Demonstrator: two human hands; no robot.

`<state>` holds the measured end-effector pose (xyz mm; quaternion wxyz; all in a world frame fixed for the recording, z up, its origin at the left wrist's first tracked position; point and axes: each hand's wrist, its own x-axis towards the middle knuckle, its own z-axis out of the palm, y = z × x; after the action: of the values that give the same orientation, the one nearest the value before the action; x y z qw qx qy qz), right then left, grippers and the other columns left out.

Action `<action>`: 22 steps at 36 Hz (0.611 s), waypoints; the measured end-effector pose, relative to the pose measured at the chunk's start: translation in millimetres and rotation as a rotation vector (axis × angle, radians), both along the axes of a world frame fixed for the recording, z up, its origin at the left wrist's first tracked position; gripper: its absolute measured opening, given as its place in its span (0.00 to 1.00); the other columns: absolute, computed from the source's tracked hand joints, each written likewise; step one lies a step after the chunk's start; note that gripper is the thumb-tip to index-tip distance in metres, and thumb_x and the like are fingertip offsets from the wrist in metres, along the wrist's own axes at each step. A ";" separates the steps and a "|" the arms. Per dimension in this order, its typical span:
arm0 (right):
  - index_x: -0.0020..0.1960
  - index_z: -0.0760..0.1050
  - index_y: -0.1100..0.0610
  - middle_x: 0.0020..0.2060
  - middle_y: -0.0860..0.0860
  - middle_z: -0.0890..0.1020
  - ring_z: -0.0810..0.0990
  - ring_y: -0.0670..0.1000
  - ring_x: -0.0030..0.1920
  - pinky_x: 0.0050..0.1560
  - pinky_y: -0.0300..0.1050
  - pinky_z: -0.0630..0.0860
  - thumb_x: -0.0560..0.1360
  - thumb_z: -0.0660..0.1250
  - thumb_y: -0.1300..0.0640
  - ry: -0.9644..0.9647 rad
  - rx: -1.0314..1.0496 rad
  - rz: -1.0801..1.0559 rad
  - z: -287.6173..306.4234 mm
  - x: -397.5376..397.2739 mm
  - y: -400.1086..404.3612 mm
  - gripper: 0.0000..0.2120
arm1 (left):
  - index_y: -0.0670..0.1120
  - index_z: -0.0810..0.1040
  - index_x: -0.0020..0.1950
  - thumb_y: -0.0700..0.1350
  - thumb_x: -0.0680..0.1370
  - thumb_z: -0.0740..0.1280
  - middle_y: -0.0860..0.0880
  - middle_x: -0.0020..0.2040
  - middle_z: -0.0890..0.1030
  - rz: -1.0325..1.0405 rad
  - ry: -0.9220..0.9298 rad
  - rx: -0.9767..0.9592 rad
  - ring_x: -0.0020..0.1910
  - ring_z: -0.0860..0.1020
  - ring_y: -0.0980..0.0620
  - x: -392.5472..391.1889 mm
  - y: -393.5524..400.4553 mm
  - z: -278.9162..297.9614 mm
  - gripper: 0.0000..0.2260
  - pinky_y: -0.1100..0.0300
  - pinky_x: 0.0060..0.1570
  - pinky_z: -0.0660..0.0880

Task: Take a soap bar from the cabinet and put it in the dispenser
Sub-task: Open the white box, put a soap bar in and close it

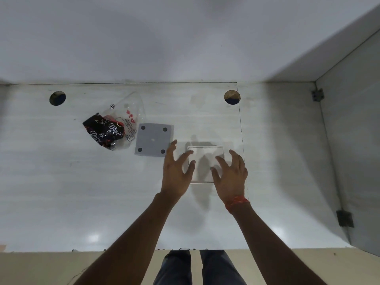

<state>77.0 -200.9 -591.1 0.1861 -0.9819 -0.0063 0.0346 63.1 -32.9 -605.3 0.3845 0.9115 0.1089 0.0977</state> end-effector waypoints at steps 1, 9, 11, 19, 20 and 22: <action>0.59 0.80 0.54 0.67 0.60 0.74 0.71 0.63 0.67 0.60 0.63 0.72 0.72 0.73 0.52 -0.034 0.087 -0.023 3.9 0.5 -1.5 0.16 | 0.48 0.79 0.62 0.50 0.77 0.70 0.40 0.73 0.67 0.048 -0.030 -0.025 0.74 0.65 0.42 4.0 6.6 2.3 0.15 0.43 0.66 0.73; 0.62 0.76 0.56 0.60 0.52 0.78 0.74 0.53 0.63 0.63 0.42 0.70 0.76 0.69 0.56 -0.103 0.416 -0.209 24.9 -0.8 -1.8 0.15 | 0.43 0.48 0.78 0.61 0.66 0.76 0.34 0.77 0.52 0.359 0.693 0.133 0.76 0.52 0.34 55.7 72.7 1.4 0.53 0.36 0.70 0.60; 0.62 0.76 0.56 0.59 0.52 0.79 0.74 0.52 0.62 0.62 0.38 0.67 0.76 0.69 0.57 -0.080 0.409 -0.215 24.6 -4.6 -2.0 0.15 | 0.44 0.48 0.77 0.62 0.63 0.77 0.34 0.74 0.57 0.360 0.734 0.150 0.73 0.58 0.34 60.1 79.0 -1.7 0.55 0.36 0.66 0.64; 0.60 0.77 0.56 0.56 0.50 0.80 0.78 0.53 0.57 0.57 0.48 0.77 0.76 0.69 0.59 -0.090 0.507 -0.238 30.2 -12.8 10.9 0.12 | 0.40 0.54 0.77 0.61 0.59 0.78 0.37 0.70 0.66 0.446 0.434 0.093 0.68 0.66 0.35 37.7 53.0 26.2 0.55 0.39 0.63 0.70; 0.60 0.77 0.55 0.56 0.49 0.80 0.79 0.52 0.55 0.54 0.48 0.78 0.77 0.69 0.58 -0.084 0.565 -0.255 34.2 -12.5 15.5 0.12 | 0.40 0.55 0.77 0.61 0.59 0.78 0.37 0.70 0.66 0.440 0.381 0.093 0.68 0.66 0.36 27.4 41.6 34.1 0.55 0.41 0.64 0.69; 0.61 0.77 0.55 0.56 0.48 0.81 0.80 0.49 0.53 0.51 0.44 0.80 0.77 0.69 0.55 -0.021 0.683 -0.282 42.9 -10.6 26.0 0.13 | 0.40 0.56 0.77 0.63 0.59 0.78 0.38 0.71 0.67 0.408 0.309 0.096 0.69 0.66 0.37 5.4 16.2 49.5 0.55 0.44 0.66 0.68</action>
<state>66.4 -174.9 -548.3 0.5059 -0.8548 0.1157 -0.0057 68.5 -16.8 -555.8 0.2921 0.8920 0.3430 0.0377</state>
